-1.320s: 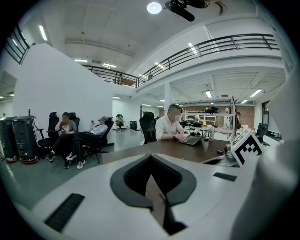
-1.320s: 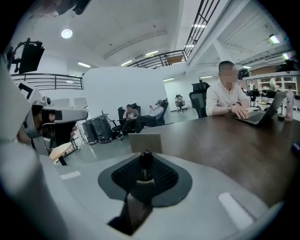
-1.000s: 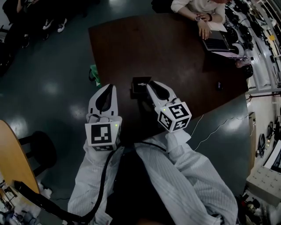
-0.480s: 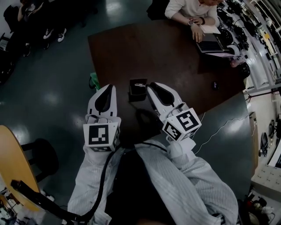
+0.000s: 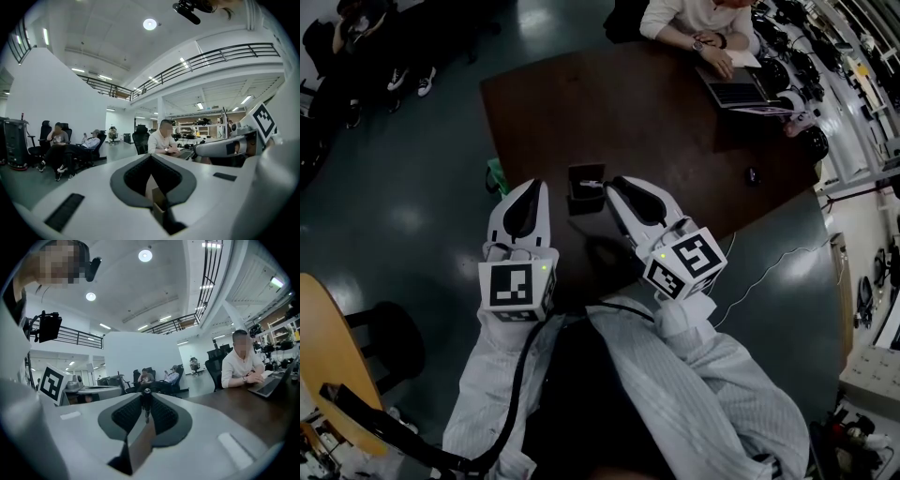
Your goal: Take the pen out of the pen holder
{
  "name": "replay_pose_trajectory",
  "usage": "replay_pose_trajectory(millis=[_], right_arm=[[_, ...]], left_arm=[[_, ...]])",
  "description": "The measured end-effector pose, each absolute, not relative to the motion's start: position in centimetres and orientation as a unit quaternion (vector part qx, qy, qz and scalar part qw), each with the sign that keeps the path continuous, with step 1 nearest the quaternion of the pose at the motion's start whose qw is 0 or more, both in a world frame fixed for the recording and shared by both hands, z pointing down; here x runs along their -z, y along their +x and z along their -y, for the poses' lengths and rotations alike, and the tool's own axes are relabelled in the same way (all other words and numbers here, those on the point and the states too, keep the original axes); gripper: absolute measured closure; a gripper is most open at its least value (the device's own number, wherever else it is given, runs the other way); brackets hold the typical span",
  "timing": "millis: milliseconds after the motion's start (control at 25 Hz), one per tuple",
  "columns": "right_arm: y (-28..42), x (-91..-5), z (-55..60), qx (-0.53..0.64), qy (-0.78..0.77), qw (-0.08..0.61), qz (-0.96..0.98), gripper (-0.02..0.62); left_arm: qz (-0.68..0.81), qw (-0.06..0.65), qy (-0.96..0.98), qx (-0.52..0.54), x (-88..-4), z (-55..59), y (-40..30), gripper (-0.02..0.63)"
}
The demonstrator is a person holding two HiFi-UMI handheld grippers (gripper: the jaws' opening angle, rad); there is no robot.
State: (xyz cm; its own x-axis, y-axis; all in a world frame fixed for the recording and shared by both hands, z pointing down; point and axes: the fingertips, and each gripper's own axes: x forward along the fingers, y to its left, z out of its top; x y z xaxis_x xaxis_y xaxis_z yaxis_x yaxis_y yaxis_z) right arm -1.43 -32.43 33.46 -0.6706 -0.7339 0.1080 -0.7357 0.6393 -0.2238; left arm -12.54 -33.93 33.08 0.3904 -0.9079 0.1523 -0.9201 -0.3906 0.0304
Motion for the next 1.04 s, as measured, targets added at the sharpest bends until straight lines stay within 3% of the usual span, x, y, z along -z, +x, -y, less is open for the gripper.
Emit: replay_pose_trajectory(millis=[1040], right_arm=[[-0.9,-33.7,30.9,-0.125,0.41,0.004,0.904,0.534]], left_arm=[[0.544,0.052,0.835,-0.055,-32.9,33.1,-11.4,0.601]])
